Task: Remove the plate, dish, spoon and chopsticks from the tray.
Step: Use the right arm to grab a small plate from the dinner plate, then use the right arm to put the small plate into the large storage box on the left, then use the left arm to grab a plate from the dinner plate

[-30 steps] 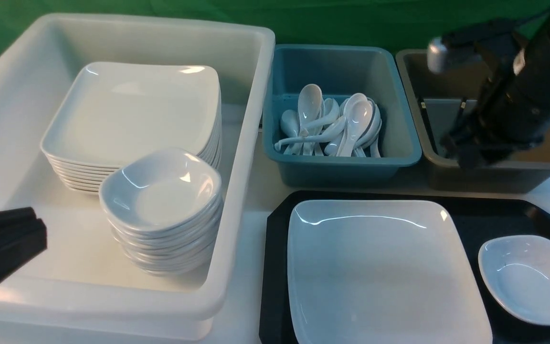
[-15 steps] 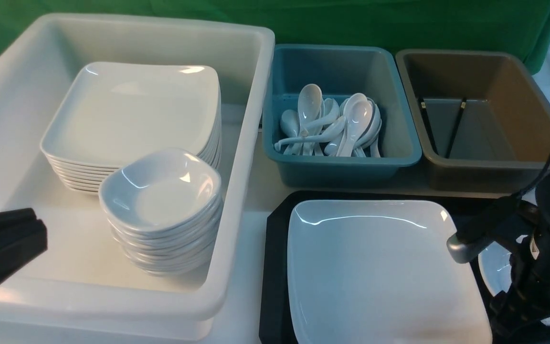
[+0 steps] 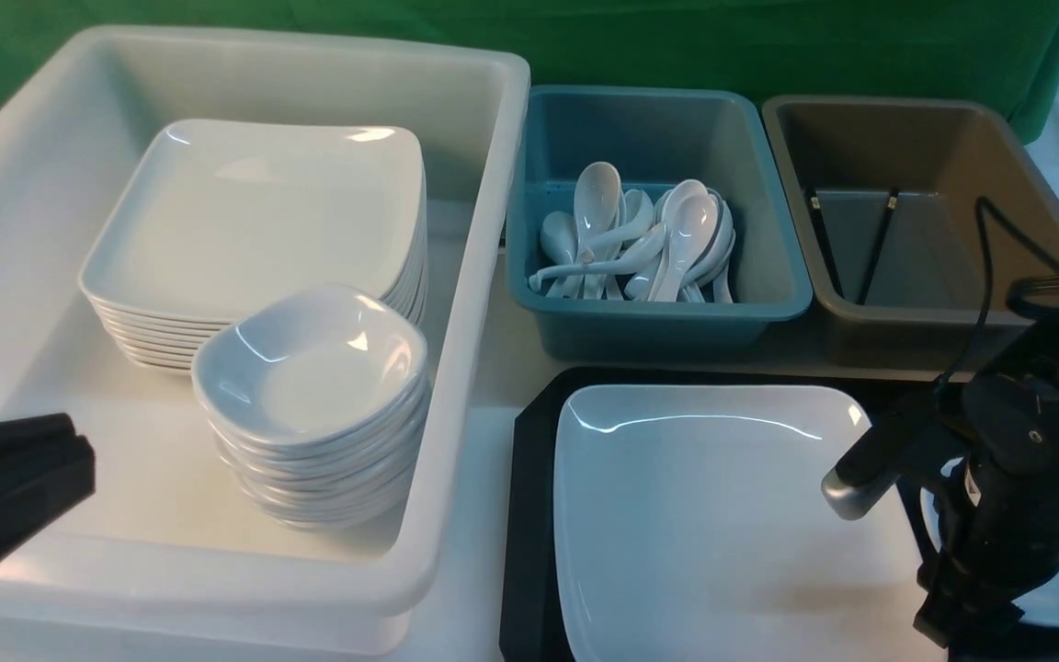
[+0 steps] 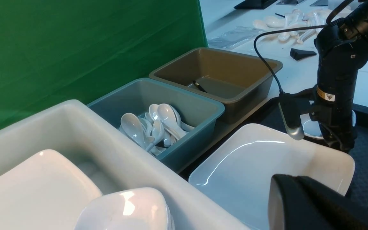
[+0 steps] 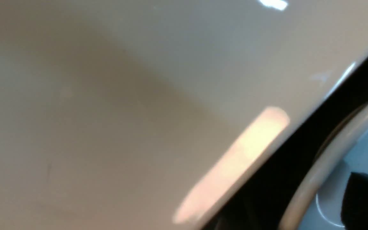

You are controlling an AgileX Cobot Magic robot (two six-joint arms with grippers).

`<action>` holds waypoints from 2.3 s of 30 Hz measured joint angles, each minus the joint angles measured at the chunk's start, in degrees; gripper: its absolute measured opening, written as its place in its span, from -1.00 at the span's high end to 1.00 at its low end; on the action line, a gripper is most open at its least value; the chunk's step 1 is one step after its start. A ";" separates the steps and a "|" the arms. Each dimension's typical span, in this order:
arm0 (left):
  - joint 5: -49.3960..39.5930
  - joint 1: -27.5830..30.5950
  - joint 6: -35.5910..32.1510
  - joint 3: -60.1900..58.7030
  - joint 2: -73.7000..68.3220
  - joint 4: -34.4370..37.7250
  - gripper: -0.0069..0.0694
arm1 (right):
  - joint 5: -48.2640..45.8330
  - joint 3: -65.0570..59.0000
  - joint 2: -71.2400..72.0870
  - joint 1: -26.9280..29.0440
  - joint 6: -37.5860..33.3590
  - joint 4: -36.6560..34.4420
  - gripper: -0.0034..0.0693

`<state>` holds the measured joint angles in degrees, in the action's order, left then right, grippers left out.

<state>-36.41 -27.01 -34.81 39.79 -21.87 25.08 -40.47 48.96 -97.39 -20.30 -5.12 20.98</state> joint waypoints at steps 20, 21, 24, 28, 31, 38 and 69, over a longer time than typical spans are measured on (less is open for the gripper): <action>-0.22 0.00 1.20 0.00 0.00 -3.67 0.77 | -15.55 13.37 23.17 -12.65 9.50 -1.44 0.73; -0.16 0.00 2.41 0.00 0.00 -4.90 0.77 | -16.38 16.10 23.71 -15.36 10.29 -1.74 0.73; -1.34 0.00 11.06 0.99 0.00 -12.97 0.77 | -16.97 24.78 22.78 -24.79 10.77 -2.26 0.73; -7.55 0.00 22.07 5.15 0.05 -23.18 0.77 | -14.98 35.04 16.78 -34.63 8.69 -2.74 0.73; -13.80 0.00 27.09 7.98 0.17 -28.59 0.77 | -13.44 44.10 9.57 -39.72 5.12 -3.19 0.73; -22.05 0.00 31.39 8.96 4.63 -30.91 0.77 | -13.72 65.25 -12.81 -42.74 -3.28 -7.48 0.73; -19.68 0.00 30.56 8.46 9.89 -29.32 0.77 | -26.45 77.88 -18.51 -43.95 -1.36 0.90 -0.42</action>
<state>-56.08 -27.01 -4.25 48.25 -11.97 -4.24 -66.92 126.84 -115.90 -64.25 -6.49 21.88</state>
